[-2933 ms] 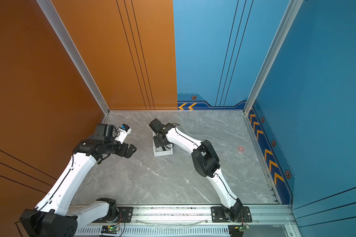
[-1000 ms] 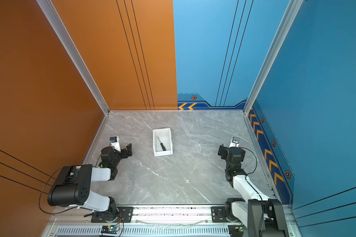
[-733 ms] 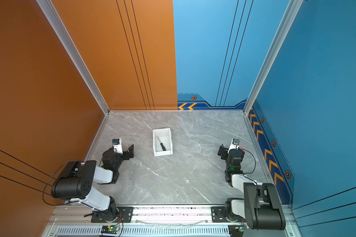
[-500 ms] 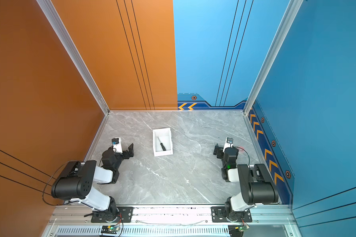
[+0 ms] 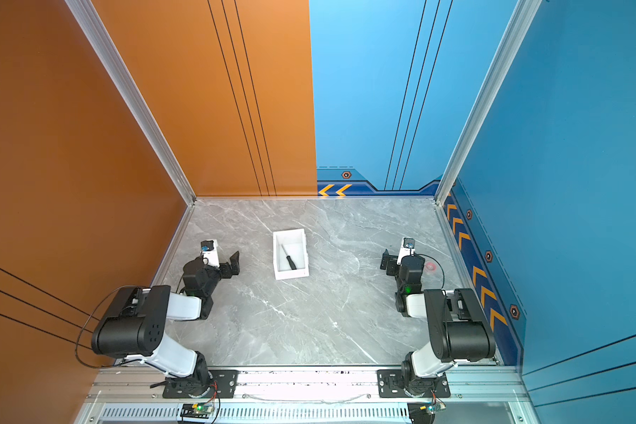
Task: Put the screwdriver in the bin
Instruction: Reset both arms
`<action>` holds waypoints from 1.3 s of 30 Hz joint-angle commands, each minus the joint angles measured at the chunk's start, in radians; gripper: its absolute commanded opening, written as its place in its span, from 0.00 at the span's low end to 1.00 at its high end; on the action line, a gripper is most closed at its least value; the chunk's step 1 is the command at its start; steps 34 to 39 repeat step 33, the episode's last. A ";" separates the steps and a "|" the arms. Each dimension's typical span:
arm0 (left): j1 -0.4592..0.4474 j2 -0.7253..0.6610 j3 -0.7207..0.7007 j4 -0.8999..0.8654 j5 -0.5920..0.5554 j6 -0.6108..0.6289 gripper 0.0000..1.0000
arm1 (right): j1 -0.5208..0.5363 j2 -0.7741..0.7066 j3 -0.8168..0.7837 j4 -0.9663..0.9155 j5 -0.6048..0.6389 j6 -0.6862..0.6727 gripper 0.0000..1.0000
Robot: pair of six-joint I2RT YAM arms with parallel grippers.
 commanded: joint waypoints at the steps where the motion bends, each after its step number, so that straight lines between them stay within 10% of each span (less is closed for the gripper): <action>1: -0.015 -0.009 0.025 -0.066 0.018 0.036 0.98 | 0.003 0.001 0.005 -0.010 -0.011 -0.007 1.00; 39: -0.025 -0.011 0.026 -0.074 0.013 0.048 0.98 | 0.005 0.001 0.005 -0.009 -0.006 -0.008 1.00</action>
